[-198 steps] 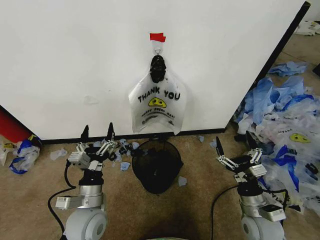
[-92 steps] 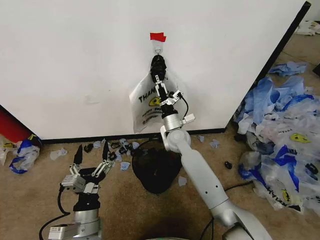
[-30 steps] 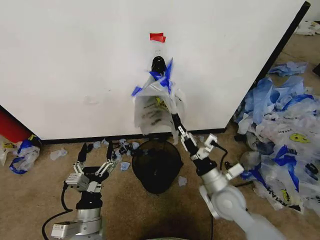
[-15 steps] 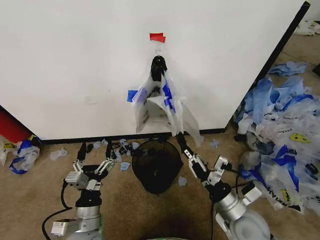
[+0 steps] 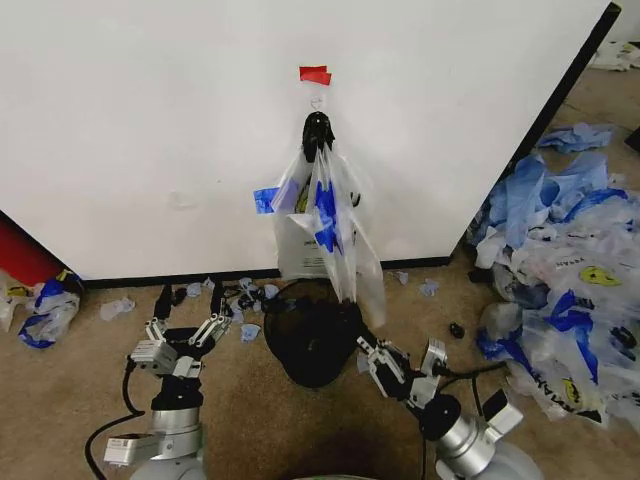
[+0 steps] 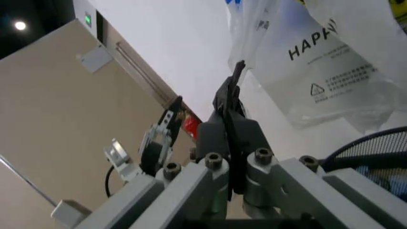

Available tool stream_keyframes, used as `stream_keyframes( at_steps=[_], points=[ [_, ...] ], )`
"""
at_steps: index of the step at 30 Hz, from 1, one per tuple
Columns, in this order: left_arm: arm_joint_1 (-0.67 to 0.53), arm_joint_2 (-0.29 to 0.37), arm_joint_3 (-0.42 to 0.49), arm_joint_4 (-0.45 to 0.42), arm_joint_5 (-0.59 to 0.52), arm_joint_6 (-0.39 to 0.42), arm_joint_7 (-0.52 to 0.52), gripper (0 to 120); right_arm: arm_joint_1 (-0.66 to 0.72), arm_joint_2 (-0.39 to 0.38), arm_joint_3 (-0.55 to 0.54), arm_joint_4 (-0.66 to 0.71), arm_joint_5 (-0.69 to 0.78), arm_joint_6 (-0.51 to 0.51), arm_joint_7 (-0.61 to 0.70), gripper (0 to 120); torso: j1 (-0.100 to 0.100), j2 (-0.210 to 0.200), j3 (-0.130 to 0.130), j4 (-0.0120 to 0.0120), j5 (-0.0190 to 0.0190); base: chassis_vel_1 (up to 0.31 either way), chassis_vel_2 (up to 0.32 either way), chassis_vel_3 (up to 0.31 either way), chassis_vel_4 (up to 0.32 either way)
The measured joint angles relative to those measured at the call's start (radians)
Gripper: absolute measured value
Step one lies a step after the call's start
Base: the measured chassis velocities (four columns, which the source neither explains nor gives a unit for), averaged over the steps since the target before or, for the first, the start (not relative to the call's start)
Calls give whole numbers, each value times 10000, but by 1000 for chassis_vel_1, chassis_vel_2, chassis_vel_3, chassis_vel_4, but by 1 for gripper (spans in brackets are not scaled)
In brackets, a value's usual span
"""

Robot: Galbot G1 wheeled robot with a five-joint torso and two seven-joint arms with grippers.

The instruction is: Pick up the garbage bag from the wall and place it over the trash bin.

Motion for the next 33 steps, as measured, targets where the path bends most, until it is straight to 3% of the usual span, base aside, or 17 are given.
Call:
stream_keyframes(
  at_steps=[33],
  points=[
    [-163,78,-38,174,-90,95,-17,100,-57,-889,-843,-381,-736,353,-827,0,0,0,0,1,-1,0,0,0,0]
  ],
)
